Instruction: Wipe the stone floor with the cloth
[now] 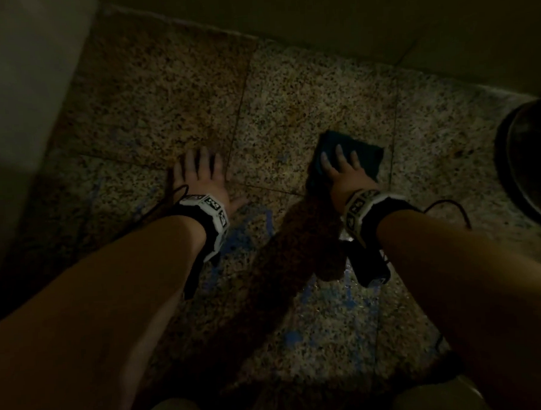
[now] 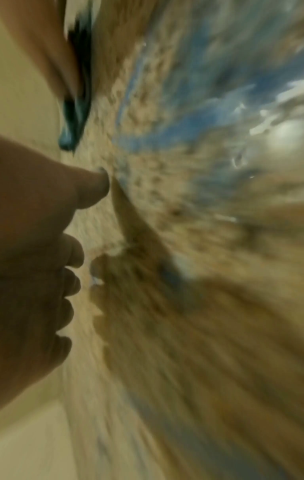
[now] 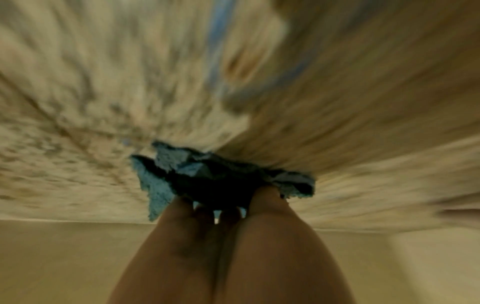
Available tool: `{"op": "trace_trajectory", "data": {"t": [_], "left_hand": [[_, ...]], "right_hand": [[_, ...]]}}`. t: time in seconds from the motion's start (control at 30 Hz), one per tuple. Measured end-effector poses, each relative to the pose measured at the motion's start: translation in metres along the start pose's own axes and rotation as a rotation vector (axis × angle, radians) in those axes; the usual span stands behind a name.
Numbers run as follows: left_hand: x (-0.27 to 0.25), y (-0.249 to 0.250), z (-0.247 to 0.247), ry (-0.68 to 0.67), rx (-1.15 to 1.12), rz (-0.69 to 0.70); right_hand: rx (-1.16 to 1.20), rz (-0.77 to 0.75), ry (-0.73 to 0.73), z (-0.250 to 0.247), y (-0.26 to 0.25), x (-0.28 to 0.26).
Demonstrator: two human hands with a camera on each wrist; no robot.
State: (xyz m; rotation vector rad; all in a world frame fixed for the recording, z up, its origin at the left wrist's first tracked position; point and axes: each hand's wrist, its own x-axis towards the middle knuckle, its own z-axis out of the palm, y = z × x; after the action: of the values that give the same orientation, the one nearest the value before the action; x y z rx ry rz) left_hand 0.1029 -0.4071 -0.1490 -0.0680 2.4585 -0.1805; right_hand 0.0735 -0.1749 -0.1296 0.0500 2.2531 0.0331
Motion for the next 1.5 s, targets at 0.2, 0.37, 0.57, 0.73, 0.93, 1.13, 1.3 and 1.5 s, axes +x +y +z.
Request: {"op": "trace_trajectory", "data": {"t": [0.2,0.37,0.57,0.73,0.93,1.13,1.3,1.5], "left_hand": [[-0.006,-0.015,0.015,-0.027,-0.078,-0.072],[-0.013,-0.024,0.022,-0.018,-0.081,-0.023],[-0.012,-0.034,0.025,-0.065,-0.065,-0.007],[-0.014,-0.036,0.027,-0.073,-0.065,0.022],[-0.016,-0.041,0.022,-0.083,-0.090,0.062],[-0.021,-0.054,0.030,-0.060,-0.135,0.021],[-0.019,-0.054,0.024,-0.127,-0.111,-0.002],[-0.018,-0.056,0.025,-0.125,-0.075,0.018]], "right_hand": [[0.005,-0.092,0.024,0.038,-0.022,-0.013],[0.008,-0.058,0.014,0.025,-0.028,-0.011],[0.011,-0.028,0.012,-0.022,-0.056,0.016],[0.033,-0.009,0.036,-0.026,-0.066,0.019],[-0.060,-0.190,0.027,0.016,-0.082,-0.002],[-0.103,-0.231,0.007,0.014,-0.085,-0.002],[-0.137,-0.223,0.029,-0.010,-0.098,0.013],[-0.133,-0.176,0.016,-0.032,-0.124,0.031]]}}
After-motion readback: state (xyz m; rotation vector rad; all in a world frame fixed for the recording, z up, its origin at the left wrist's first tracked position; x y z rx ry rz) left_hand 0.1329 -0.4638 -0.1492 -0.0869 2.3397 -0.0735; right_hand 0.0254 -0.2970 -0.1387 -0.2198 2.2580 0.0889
